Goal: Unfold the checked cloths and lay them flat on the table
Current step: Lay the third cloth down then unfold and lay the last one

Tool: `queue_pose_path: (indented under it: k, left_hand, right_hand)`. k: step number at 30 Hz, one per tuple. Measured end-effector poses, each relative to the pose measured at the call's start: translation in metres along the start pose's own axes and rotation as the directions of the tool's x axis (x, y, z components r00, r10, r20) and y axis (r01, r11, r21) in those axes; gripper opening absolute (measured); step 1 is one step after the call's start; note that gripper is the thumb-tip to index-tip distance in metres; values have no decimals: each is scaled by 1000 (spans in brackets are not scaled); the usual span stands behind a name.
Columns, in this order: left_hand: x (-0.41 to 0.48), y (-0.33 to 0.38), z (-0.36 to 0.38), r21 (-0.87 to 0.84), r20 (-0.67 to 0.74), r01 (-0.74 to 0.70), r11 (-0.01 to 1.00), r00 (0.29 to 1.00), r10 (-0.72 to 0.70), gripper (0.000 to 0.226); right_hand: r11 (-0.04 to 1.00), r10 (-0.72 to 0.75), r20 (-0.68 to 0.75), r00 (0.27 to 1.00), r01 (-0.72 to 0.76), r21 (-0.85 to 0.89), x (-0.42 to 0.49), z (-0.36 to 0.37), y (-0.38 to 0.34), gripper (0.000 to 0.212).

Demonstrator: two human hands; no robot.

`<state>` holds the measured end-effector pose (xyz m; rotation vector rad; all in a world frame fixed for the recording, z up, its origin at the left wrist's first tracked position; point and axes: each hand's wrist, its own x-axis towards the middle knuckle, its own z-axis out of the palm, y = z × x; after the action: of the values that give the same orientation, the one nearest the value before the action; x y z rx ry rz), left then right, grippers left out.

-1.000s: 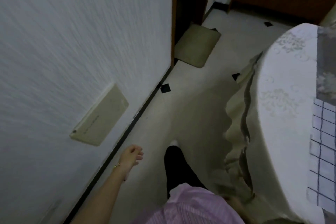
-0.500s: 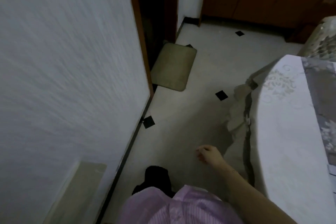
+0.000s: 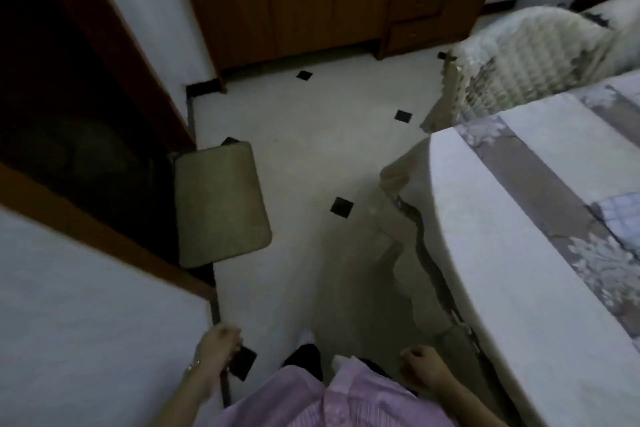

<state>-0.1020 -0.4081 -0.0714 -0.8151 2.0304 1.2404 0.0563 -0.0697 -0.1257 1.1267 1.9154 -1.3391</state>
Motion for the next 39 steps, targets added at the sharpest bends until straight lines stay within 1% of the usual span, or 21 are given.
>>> queue_pose_path:
  k: [2,5,7,10,14,16,17,19,21,22,23,24,25,26,27,28,29,31,32,35,39]
  left_hand:
    - [14,71,8,74,99,-145,987,985,138,21]
    - [35,177,46,72,197,-334,940,929,314,25]
    - [46,211,75,79,287,-394,916,889,358,21]
    - [47,244,120,147,423,-472,869,824,376,24]
    - [21,286,188,180,613,-661,729,654,442,24]
    - [-2,308,223,181,696,-786,591,527,488,20]
    - [-12,319,240,184,730,-866,465,437,526,17]
    - [-24,337,274,170,790,-976,138,219,573,17]
    - [-27,350,304,136,856,-978,-157,37,515,25]
    - [-27,355,316,117,884,-954,-276,-27,467,31]
    - [-28,359,328,90,901,-925,-369,-81,425,41]
    - [-27,361,338,60,917,-902,-428,-119,380,58]
    - [-25,362,348,41,937,-878,-477,-132,323,75]
    - [-24,363,355,42,962,-846,-532,-111,251,88]
    - [-20,364,362,46,977,-813,-581,-85,197,93]
    - [-17,365,368,42,978,-792,-609,-91,186,92]
    - [-14,366,372,26,977,-776,-631,-115,181,86]
    - [-6,369,376,14,981,-713,-701,-126,148,66]
    - [-2,370,377,-3,981,-703,-712,-140,134,60]
    - [5,374,375,-67,990,-746,-663,-134,50,67]
    - [8,377,376,-104,986,-750,-653,-162,29,66]
  right_hand:
    - [997,52,-71,996,-47,66,-4,0,3,32]
    - [975,118,-166,979,-82,208,-21,-1,-4,31]
    - [944,156,-219,963,-80,320,-32,-2,-19,28]
    - [928,99,-325,940,31,371,-45,-14,-58,22]
    - [893,-32,-433,901,220,392,-59,-50,-119,22]
    - [846,-47,-500,865,300,440,-63,-77,-143,23]
    - [826,-39,-541,840,331,455,-63,-92,-151,23]
    - [806,-16,-613,790,373,460,-57,-123,-159,22]
    - [805,32,-668,744,377,458,-49,-151,-158,21]
    - [800,62,-689,722,377,466,-45,-163,-154,20]
    - [794,96,-709,698,376,477,-41,-174,-150,19]
    - [789,132,-728,672,373,488,-37,-184,-145,19]
    - [787,169,-743,647,365,497,-34,-193,-140,19]
    - [782,206,-751,627,356,512,-31,-200,-135,19]
    - [774,243,-752,613,344,531,-29,-205,-129,19]
    - [766,274,-750,603,335,549,-27,-210,-123,18]
    - [756,304,-747,591,327,567,-24,-214,-118,18]
    - [737,366,-742,562,312,600,-22,-221,-111,17]
    - [731,393,-741,544,304,611,-20,-225,-108,17]
    - [749,440,-757,483,268,606,-17,-242,-109,18]
    - [852,412,-829,379,162,498,-4,-277,-119,29]
